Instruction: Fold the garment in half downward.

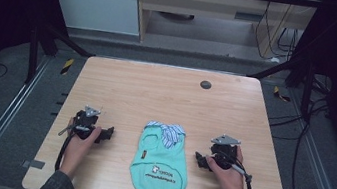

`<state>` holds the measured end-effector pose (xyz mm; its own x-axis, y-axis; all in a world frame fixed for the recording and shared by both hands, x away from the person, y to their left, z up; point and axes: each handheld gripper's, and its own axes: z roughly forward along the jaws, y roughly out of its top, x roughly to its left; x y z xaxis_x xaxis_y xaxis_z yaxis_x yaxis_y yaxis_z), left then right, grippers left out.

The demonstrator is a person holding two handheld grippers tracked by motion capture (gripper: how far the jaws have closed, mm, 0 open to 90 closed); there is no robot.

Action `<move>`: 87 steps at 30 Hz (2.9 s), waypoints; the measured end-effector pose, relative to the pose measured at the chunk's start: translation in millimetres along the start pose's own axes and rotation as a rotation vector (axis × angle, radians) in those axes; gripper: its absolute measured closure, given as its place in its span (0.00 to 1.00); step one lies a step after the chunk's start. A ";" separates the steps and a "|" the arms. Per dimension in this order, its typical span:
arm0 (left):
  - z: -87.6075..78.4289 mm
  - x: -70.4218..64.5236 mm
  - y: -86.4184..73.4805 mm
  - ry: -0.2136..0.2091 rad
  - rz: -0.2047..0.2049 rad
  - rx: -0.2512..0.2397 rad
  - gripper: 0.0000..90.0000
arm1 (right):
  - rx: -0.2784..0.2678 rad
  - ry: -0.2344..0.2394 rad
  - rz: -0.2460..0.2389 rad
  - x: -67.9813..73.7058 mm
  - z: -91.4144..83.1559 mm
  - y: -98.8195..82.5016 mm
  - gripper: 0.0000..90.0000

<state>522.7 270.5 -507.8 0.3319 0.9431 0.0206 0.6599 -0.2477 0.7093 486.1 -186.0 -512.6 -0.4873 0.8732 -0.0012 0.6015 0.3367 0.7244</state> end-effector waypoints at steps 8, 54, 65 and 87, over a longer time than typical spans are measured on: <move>-2.4 -4.6 0.9 -0.033 0.017 -0.005 0.05 | 0.002 0.000 0.008 0.7 -0.6 -0.1 0.01; 23.5 -94.7 99.4 -0.279 0.161 0.068 0.29 | 0.072 0.175 -0.084 18.9 43.5 109.1 0.87; 42.7 -101.3 109.3 -0.286 0.139 0.094 0.41 | 0.106 0.176 -0.091 29.7 66.2 110.6 0.86; 53.5 -106.8 90.0 -0.304 0.186 0.157 0.51 | 0.145 0.173 -0.088 38.7 71.9 103.9 0.65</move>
<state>582.8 135.6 -483.9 0.6244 0.7762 -0.0880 0.6572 -0.4610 0.5963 575.2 -91.9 -487.0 -0.6355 0.7692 0.0670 0.6302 0.4666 0.6205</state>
